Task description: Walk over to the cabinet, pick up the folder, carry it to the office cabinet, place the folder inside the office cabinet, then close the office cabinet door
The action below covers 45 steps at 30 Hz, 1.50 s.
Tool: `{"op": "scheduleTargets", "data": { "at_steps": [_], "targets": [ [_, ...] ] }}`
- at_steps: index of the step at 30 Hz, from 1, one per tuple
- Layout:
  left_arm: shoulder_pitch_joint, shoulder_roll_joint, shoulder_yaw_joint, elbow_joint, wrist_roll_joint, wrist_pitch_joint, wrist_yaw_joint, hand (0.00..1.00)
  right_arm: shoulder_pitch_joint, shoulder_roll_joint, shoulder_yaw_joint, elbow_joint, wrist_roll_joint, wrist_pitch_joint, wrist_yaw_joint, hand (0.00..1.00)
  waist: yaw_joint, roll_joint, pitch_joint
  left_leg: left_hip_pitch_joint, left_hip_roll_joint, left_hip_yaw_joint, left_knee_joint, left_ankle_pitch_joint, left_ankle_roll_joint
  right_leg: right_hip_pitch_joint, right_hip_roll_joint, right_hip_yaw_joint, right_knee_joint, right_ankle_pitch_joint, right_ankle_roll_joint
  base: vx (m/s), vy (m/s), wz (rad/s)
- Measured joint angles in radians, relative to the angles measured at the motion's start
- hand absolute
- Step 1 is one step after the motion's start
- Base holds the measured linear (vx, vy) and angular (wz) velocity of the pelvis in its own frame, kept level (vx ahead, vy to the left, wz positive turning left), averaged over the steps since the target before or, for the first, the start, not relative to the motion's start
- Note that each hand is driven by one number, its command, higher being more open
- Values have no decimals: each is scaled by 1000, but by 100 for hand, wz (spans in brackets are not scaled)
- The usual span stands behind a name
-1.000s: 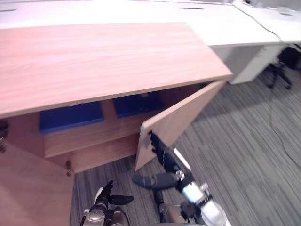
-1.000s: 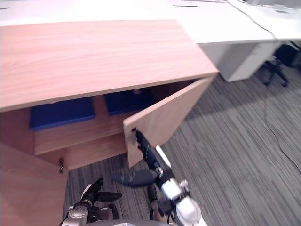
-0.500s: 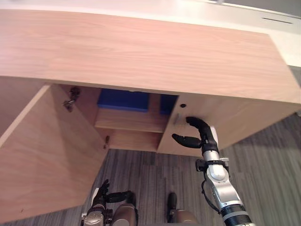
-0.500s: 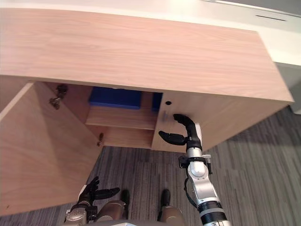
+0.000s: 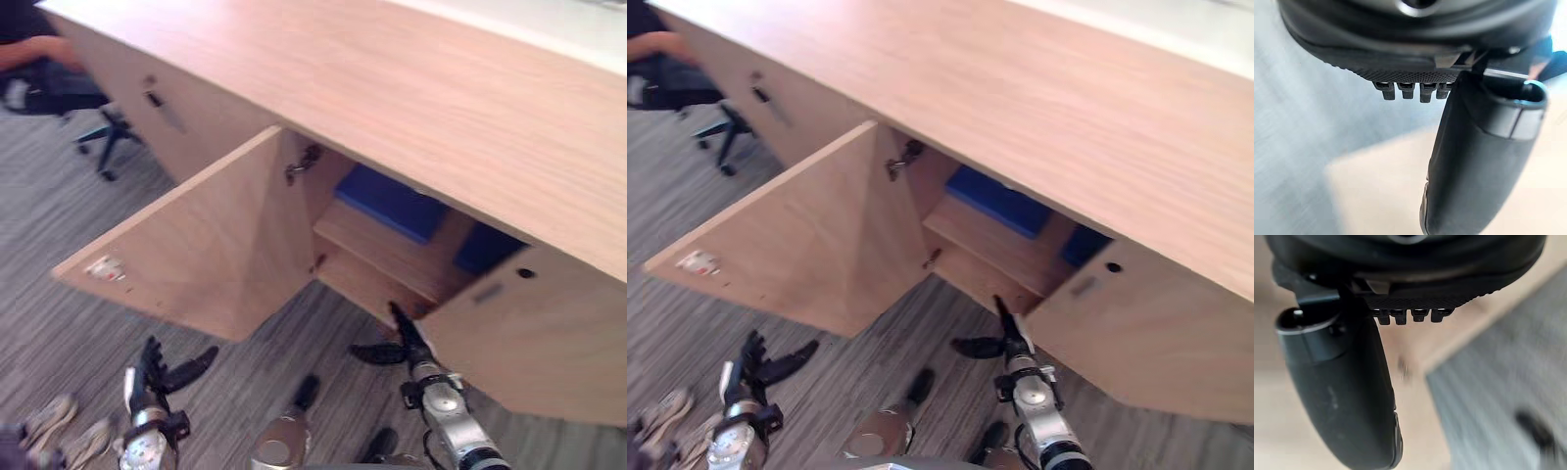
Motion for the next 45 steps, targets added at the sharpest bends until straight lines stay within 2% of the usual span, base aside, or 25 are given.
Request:
{"op": "scheduleTargets", "data": {
  "at_steps": [1, 7, 9, 13, 15, 20, 25, 28, 34, 36, 39, 41, 42, 45],
  "targets": [
    [-1, 23, 29, -36, -19, -23, 27, 100, -29, 22, 21, 16, 0, 0, 3, 100, 17, 0, 0, -4, -1, -22, -3, 4, -4, -9, -7, 10, 36, -24, -4, 38, -57, 61],
    [-4, 74, 45, -123, -40, -35, 89, 100, -82, 14, 26, 30, 0, -1, -7, 100, 18, -5, 0, -17, -10, -77, -4, 16, -21, -12, -15, 40, 67, -63, -3, -13, -44, 36],
    [-19, 89, 40, -157, -40, -36, 90, 100, -70, 5, 15, 30, 0, -1, -12, 100, 16, -17, -4, -20, -11, -77, -4, 18, -24, -15, -11, 42, 68, -64, -4, -62, -35, 0],
    [-62, 166, 4, -190, -38, -44, 85, 100, -3, -4, -3, 30, 0, 0, -8, 100, 7, -53, -10, -26, 1, -73, -7, 19, -31, -34, -7, 55, 88, -75, -8, -72, -40, -7],
    [-74, 198, -11, -212, -37, -45, 75, 100, 55, -11, -32, 30, 1, 1, 4, 100, -16, -69, -16, -27, 14, -62, -21, 26, -40, -51, 0, 69, 100, -76, -11, -70, -66, -15],
    [-104, 233, -41, -208, -32, -46, 48, 100, 140, -11, -111, 45, 1, 6, 13, 100, -45, -86, -24, -14, 31, -18, -21, 27, -39, -60, 8, 110, 96, -65, -20, -46, -30, -24],
    [-120, 237, -39, -174, -34, -45, 63, 100, 205, -6, -178, 95, 1, 8, 17, 100, -56, -94, -30, -3, 56, 13, -22, 26, -39, -46, 37, 134, 53, -38, -32, -70, -40, -20],
    [-103, 217, -34, -176, -34, -51, 64, 100, 231, 11, -210, 112, 1, 16, 28, 100, -57, -101, -35, 4, 67, 40, -22, 26, -39, -45, 48, 158, 38, -24, -36, -52, -17, -24],
    [37, 25, -59, -324, -47, -71, 80, 100, 259, 42, -267, 145, 0, 28, 31, 100, -69, -102, -45, 18, 63, 79, -27, 29, -31, -27, 49, 188, -6, 16, -26, -41, 25, -15],
    [147, -35, -120, -406, -64, -91, 80, 100, 259, 54, -289, 146, 0, 28, 25, 100, -69, -101, -45, 28, 57, 98, -27, 30, -27, -20, 42, 202, -13, 24, -19, -20, 50, -13],
    [258, -65, -233, -453, -81, -103, 79, 100, 259, 54, -289, 147, 1, 29, 16, 100, -68, -99, -47, 32, 52, 126, -27, 25, -16, -13, 33, 207, -14, 25, -9, -41, 55, 0],
    [286, -74, -287, -457, -97, -103, 71, 100, 258, 57, -288, 146, 1, 29, 9, 100, -69, -97, -47, 30, 61, 180, -27, 26, -11, -12, 30, 207, -11, 22, -8, -76, 44, 15],
    [309, -76, -348, -457, -101, -102, 67, 100, 258, 56, -287, 144, 1, 29, 3, 100, -69, -96, -47, 27, 68, 221, -27, 28, -10, -17, 26, 214, -6, 18, -4, -82, 35, 13],
    [343, -74, -436, -451, -103, -102, 53, 100, 242, 59, -283, 142, 8, 28, -11, 100, -70, -95, -44, 0, 66, 244, -27, 26, -13, -67, 25, 276, 14, 14, 3, -83, 58, -10]
  ]
}}
